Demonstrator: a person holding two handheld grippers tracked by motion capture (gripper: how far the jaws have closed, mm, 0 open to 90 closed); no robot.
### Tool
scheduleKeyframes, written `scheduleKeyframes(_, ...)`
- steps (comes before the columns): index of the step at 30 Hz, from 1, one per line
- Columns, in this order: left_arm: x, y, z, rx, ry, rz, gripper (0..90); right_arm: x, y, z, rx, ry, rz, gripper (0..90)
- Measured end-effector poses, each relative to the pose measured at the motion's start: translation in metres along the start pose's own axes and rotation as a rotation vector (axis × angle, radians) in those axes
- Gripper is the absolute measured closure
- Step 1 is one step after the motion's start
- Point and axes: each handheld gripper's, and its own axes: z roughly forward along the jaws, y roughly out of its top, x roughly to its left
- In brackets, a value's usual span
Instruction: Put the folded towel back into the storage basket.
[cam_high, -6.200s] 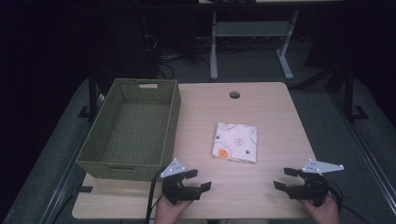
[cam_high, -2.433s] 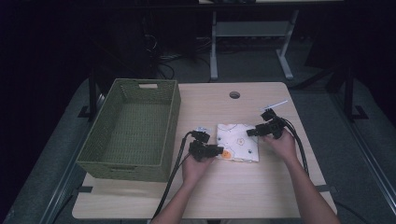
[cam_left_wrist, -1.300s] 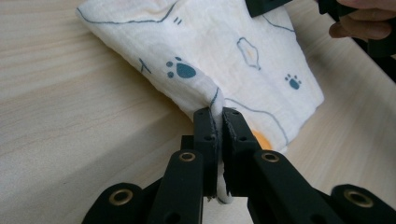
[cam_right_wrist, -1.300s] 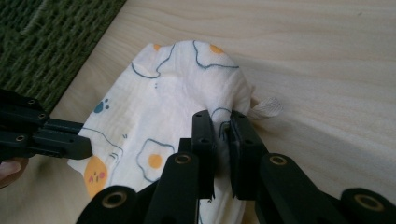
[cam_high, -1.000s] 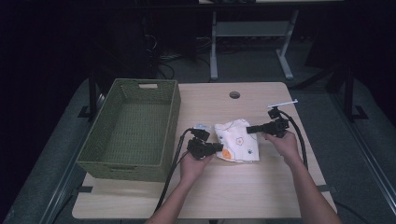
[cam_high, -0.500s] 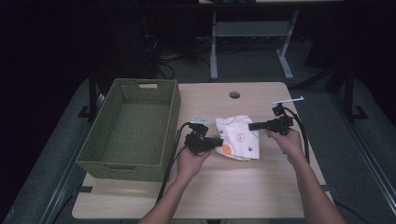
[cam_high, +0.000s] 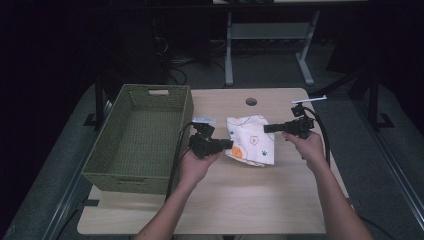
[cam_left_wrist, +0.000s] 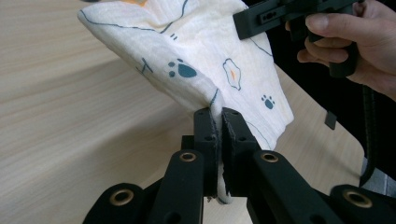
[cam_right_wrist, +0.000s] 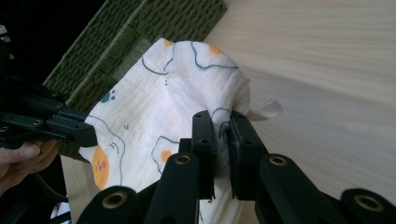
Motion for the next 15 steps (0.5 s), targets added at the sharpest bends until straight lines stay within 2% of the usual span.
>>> scheduleKeyframes(15, 0.011, 0.015, -0.04, -0.036, -0.009, -0.004, 86.3, 0.032, 0.026, 0.008, -0.003, 0.026, -0.026, 81.9)
